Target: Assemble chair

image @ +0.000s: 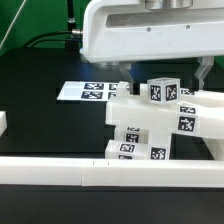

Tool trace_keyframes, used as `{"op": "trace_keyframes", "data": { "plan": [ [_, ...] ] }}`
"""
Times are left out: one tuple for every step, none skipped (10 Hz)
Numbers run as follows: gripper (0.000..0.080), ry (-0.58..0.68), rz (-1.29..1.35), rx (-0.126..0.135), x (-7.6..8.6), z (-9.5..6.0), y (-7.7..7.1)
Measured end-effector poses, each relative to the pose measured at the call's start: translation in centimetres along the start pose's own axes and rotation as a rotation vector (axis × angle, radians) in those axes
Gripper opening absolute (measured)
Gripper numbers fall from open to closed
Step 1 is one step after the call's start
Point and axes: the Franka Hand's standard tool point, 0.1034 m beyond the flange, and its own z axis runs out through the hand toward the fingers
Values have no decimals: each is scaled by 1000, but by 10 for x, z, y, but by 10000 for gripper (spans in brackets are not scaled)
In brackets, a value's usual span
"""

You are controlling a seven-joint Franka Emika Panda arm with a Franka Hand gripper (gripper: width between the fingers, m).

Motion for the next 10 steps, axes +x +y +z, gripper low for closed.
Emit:
{"op": "trace_keyframes", "data": {
  "plan": [
    [648, 0, -68, -1, -1, 2, 1],
    [648, -1, -93, -1, -2, 2, 2],
    [525, -1, -87, -1, -2, 2, 2],
    [390, -1, -87, -1, -2, 2, 2],
    [390, -1, -87, -1, -2, 2, 2],
    [283, -1, -87, -1, -2, 2, 2],
    [283, -1, -87, -1, -2, 2, 2],
    [283, 2, -56, -1, -1, 2, 2],
    [284, 18, -7, -5, -1, 2, 2],
    [284, 28, 61, -6, -2, 2, 2]
  ]
}}
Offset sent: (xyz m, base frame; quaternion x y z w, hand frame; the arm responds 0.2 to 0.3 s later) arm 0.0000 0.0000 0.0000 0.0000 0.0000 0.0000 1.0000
